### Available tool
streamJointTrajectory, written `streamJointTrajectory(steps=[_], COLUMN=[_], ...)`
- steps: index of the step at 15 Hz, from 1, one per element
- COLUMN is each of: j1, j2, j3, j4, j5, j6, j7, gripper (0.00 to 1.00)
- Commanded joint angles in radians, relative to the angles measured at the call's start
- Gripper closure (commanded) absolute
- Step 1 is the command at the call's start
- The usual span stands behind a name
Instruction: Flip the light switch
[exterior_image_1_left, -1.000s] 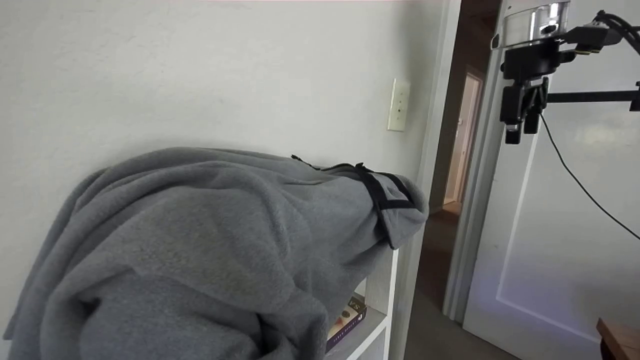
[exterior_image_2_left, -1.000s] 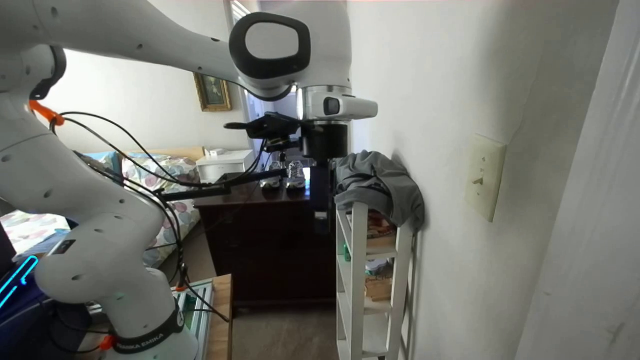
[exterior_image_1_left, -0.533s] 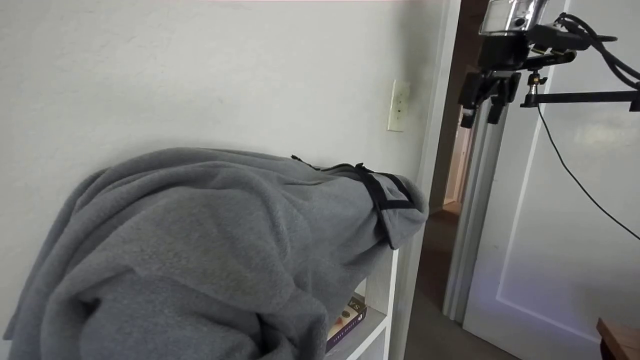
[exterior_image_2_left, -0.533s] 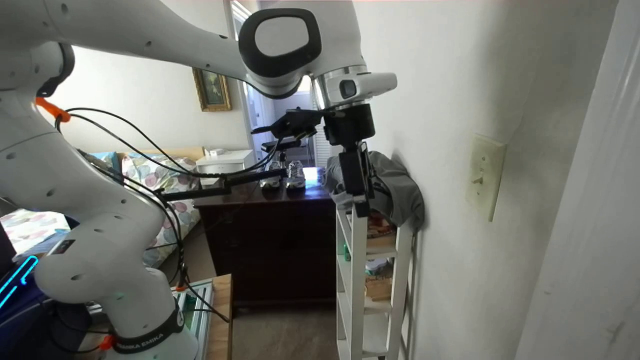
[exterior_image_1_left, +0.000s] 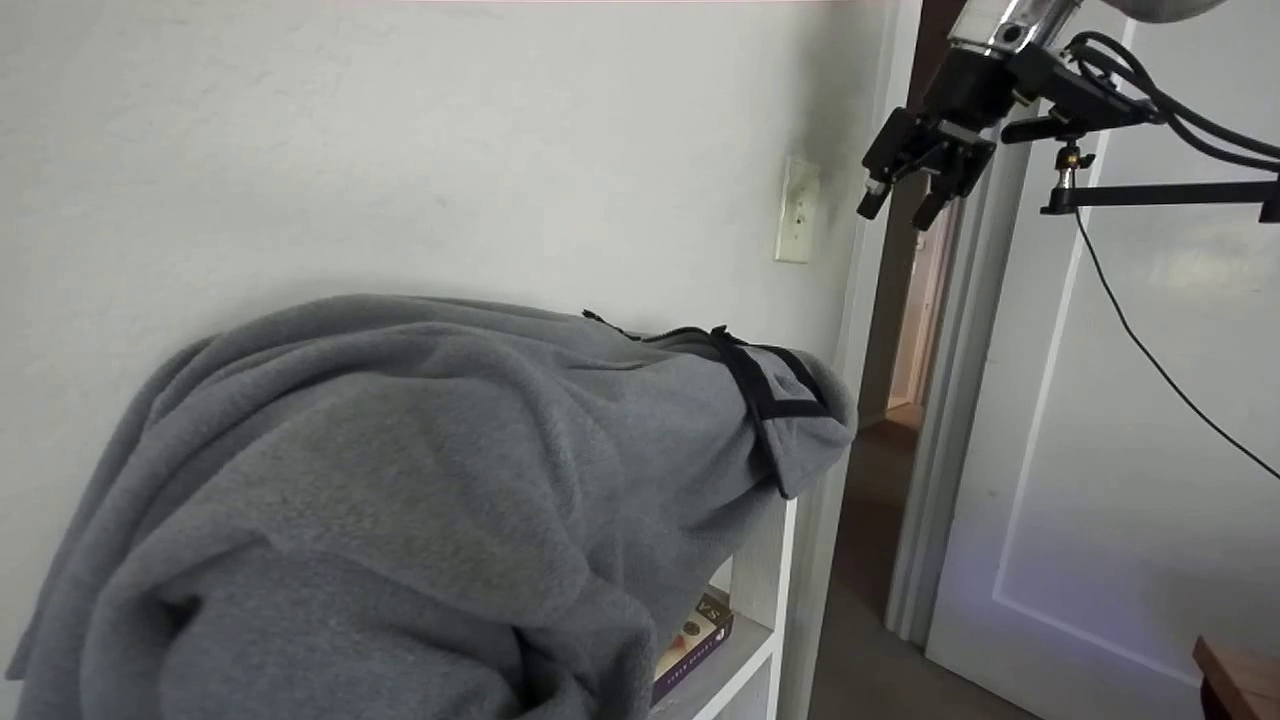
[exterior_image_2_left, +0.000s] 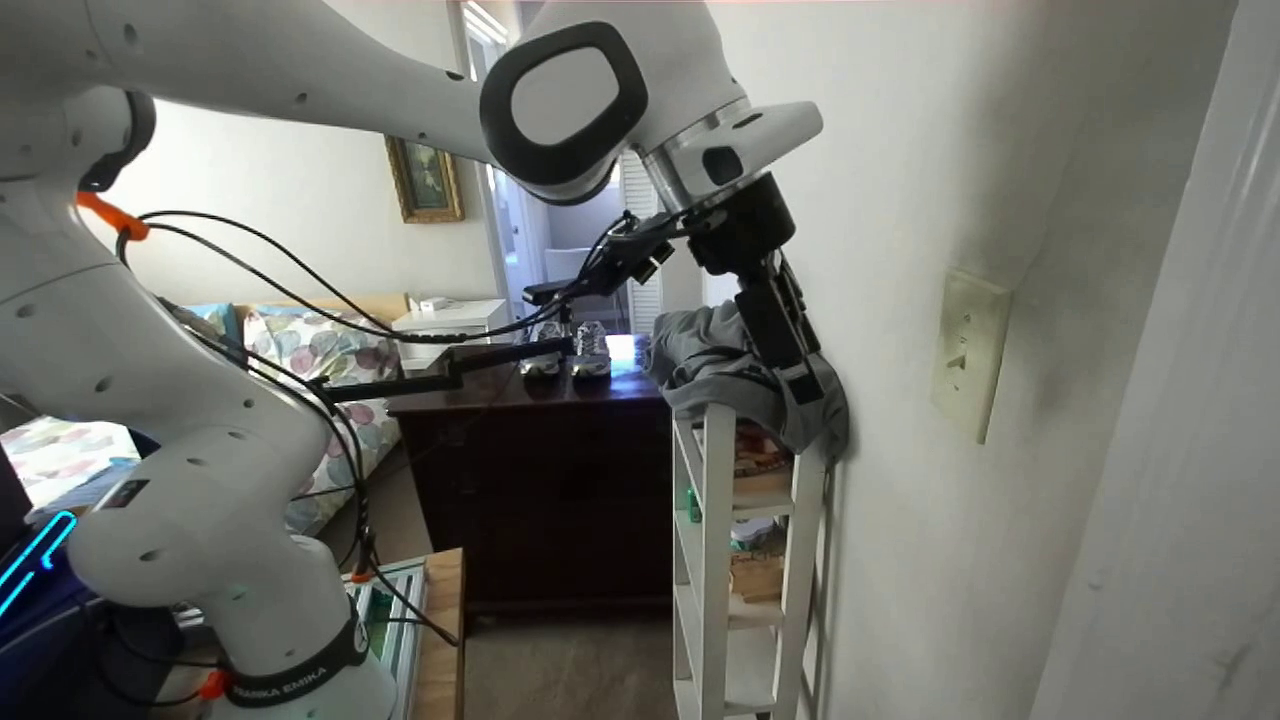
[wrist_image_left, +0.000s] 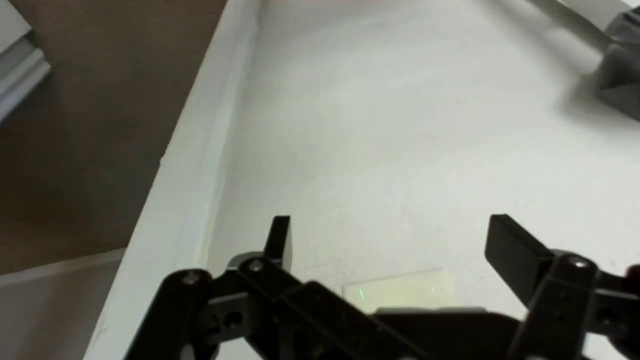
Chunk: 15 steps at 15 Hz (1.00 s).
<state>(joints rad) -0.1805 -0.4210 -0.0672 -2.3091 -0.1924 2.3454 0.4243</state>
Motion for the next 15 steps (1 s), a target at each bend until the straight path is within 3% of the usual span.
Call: streamJointTrajectory(steps=[1, 6, 10, 11, 12, 15], j1=[0.012, 0.049, 0.119, 0.144, 0.081, 0.110], j2=[-0.016, -0.040, -0.048, -0.049, -0.012, -0.019], j3=[-0.026, -0.071, -0.124, -0.143, -0.094, -0.117], j4=[-0.085, -0.181, -0.220, -0.224, -0.186, -0.199], j5=[0.150, 0.351, 0.493, 0.519, 0.466, 0.490], j6=[0.187, 0.436, 0.562, 0.580, 0.534, 0.559], j7=[-0.005, -0.101, -0.186, -0.217, -0.164, -0.191], gripper=[0.00, 0.00, 0.00, 0.00, 0.00, 0.00])
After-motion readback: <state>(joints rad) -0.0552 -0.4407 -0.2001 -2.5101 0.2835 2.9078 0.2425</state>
